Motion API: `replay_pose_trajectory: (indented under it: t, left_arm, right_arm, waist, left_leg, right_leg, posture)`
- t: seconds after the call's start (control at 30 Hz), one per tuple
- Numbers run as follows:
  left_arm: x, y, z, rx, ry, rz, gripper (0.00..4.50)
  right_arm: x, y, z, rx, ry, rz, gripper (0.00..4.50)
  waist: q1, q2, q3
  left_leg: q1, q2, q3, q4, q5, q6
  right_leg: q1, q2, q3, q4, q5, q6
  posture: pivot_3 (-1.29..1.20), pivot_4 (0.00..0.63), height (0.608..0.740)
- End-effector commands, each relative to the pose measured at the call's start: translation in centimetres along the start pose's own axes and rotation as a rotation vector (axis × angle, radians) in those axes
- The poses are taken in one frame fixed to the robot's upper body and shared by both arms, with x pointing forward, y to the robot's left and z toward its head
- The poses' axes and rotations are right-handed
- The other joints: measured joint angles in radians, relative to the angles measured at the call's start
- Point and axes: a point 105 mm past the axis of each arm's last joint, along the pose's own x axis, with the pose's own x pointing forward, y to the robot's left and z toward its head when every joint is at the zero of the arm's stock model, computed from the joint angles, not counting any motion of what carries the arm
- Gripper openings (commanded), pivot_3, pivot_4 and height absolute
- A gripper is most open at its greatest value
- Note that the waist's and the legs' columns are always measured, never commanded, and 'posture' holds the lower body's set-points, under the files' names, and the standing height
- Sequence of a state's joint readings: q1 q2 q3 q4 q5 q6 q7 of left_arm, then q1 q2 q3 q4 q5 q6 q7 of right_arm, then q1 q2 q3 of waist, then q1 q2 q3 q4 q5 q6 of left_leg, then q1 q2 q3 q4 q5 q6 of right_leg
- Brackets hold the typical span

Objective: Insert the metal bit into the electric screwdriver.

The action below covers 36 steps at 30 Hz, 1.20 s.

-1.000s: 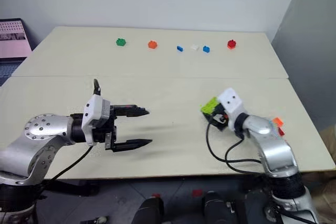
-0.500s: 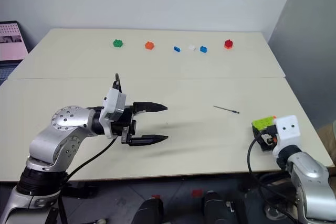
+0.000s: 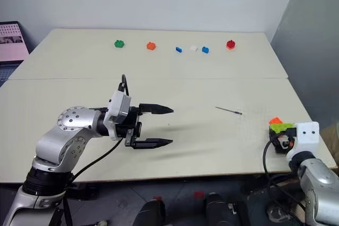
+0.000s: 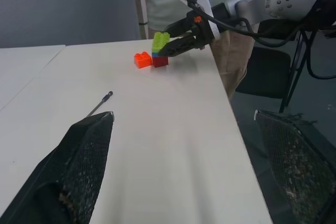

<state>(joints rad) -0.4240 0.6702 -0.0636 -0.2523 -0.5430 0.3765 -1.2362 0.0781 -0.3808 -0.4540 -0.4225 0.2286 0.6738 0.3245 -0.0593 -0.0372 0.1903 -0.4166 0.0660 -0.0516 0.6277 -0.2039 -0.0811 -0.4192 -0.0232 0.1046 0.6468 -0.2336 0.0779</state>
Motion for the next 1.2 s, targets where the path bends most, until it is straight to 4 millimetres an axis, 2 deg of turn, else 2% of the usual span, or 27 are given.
replay_pose_trajectory:
  t: [0.03,0.07,0.13,0.47,0.83,1.03,1.2]
  left_arm:
    - [0.1,0.1,0.6,0.041,-0.009,-0.007,4.5]
    - [0.1,0.1,0.6,0.042,-0.009,-0.005,4.5]
    - [0.1,0.1,0.5,0.041,-0.006,-0.005,4.5]
    - [-0.4,0.1,0.3,0.034,0.012,0.0,4.5]
    - [-0.7,0.3,0.4,0.041,0.022,0.009,4.5]
    - [-0.7,0.3,0.4,0.043,0.027,0.014,4.5]
    - [-0.9,0.6,0.3,0.042,0.04,0.042,4.5]
  right_arm:
    - [0.1,-1.0,0.9,0.015,-0.025,-0.025,3.82]
    - [0.2,-1.0,0.9,0.02,-0.02,-0.028,4.17]
    - [0.3,-1.0,0.8,0.024,-0.016,-0.022,4.43]
    - [0.3,-0.8,1.2,0.035,-0.042,-0.016,4.43]
    - [-0.4,0.1,2.7,0.035,-0.124,0.043,4.43]
    - [-0.3,-0.6,4.9,0.006,-0.222,0.007,4.43]
    - [-0.3,-0.2,6.9,-0.068,-0.291,0.037,4.43]
  waist:
    - [0.0,0.0,0.0]
    - [0.0,0.0,0.0]
    - [0.001,0.0,0.0]
    - [0.001,0.0,0.0]
    - [0.001,0.0,0.0]
    - [0.001,0.0,0.0]
    - [0.001,0.0,0.0]
  left_leg:
    - [0.0,0.0,0.0,0.0,0.0,0.0]
    - [0.0,0.0,0.0,0.0,0.0,0.0]
    - [0.0,0.0,0.0,0.0,0.0,0.0]
    - [0.0,0.0,0.0,0.0,0.0,0.0]
    - [0.0,0.0,0.0,0.0,0.0,0.0]
    - [0.0,0.0,0.0,0.0,0.0,0.0]
    - [0.0,0.0,0.0,0.0,0.0,0.0]
  right_leg:
    - [0.0,0.0,0.0,0.0,0.0,0.0]
    - [0.0,0.0,0.0,0.0,0.0,0.0]
    - [0.0,0.0,0.0,0.0,0.0,0.0]
    - [0.0,0.0,0.0,0.0,0.0,0.0]
    - [0.0,0.0,0.0,0.0,0.0,0.0]
    - [0.0,0.0,0.0,-0.001,0.0,0.0]
    - [0.0,0.0,0.0,0.0,0.0,0.0]
  posture:
    - [0.0,0.15,0.74]
    - [0.0,0.15,0.74]
    - [0.0,0.15,0.74]
    - [0.0,0.15,0.74]
    - [0.0,0.15,0.74]
    - [0.0,0.15,0.74]
    - [0.0,0.15,0.74]
